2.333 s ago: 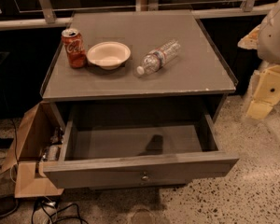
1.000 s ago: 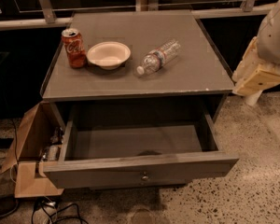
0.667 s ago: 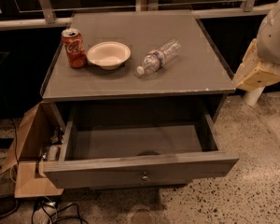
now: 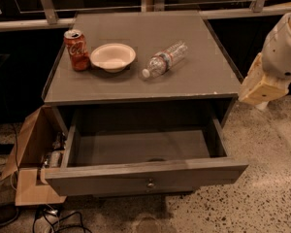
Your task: Close top drawer
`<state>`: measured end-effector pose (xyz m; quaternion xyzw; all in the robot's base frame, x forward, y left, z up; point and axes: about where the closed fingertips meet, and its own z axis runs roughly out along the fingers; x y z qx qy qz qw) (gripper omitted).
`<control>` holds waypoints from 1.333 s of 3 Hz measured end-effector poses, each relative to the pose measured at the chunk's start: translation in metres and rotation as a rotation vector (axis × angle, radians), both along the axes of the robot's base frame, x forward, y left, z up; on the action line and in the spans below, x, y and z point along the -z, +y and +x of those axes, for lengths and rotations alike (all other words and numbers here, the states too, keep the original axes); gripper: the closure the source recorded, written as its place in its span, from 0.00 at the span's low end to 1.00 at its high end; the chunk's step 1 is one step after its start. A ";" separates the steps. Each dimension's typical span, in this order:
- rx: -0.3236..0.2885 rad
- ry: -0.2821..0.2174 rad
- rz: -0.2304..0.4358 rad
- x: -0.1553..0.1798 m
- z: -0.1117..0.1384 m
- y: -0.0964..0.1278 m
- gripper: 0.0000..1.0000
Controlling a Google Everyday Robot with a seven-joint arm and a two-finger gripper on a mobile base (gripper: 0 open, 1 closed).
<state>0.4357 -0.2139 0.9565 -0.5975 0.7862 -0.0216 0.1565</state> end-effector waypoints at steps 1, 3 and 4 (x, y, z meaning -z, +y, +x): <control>-0.005 0.056 0.029 0.038 -0.010 0.006 1.00; -0.032 0.158 0.061 0.083 -0.031 0.021 1.00; -0.006 0.205 0.091 0.111 -0.050 0.026 1.00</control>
Offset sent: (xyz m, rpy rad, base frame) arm -0.0489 0.0362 -0.1325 0.1154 0.2771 0.0636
